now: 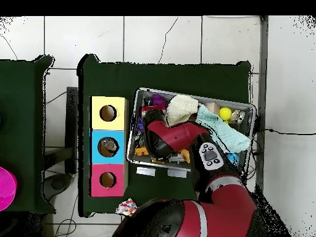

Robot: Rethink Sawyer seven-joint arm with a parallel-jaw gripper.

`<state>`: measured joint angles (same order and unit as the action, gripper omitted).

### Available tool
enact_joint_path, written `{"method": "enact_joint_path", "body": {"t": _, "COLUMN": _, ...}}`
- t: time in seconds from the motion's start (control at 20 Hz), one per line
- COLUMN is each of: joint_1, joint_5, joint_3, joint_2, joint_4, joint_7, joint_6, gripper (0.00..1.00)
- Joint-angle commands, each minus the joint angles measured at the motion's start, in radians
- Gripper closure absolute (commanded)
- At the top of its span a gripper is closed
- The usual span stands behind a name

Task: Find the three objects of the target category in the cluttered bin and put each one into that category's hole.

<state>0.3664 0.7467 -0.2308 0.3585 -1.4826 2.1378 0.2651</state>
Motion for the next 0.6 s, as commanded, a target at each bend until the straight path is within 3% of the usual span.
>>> {"method": "enact_joint_path", "body": {"t": 0.05, "joint_1": 0.053, "joint_5": 0.051, "joint_3": -0.104, "joint_2": 0.02, "joint_4": -0.043, "joint_7": 0.049, "joint_6": -0.106, "gripper": 1.0}}
{"method": "enact_joint_path", "body": {"t": 0.15, "joint_1": 0.012, "joint_5": 0.029, "joint_3": -0.045, "joint_2": 0.059, "joint_4": -0.059, "joint_7": 0.065, "joint_6": -0.045, "gripper": 1.0}}
{"method": "enact_joint_path", "body": {"t": 0.3, "joint_1": -0.114, "joint_5": -0.101, "joint_3": 0.156, "joint_2": 0.087, "joint_4": -0.056, "joint_7": 0.034, "joint_6": 0.168, "gripper": 1.0}}
{"method": "enact_joint_path", "body": {"t": 0.4, "joint_1": -0.171, "joint_5": -0.194, "joint_3": 0.247, "joint_2": 0.062, "joint_4": -0.044, "joint_7": -0.027, "joint_6": 0.282, "gripper": 1.0}}
{"method": "enact_joint_path", "body": {"t": 0.5, "joint_1": -0.195, "joint_5": -0.248, "joint_3": 0.285, "joint_2": 0.034, "joint_4": -0.042, "joint_7": -0.043, "joint_6": 0.346, "gripper": 1.0}}
{"method": "enact_joint_path", "body": {"t": 0.6, "joint_1": -0.196, "joint_5": -0.254, "joint_3": 0.287, "joint_2": 0.0, "joint_4": -0.026, "joint_7": -0.027, "joint_6": 0.355, "gripper": 1.0}}
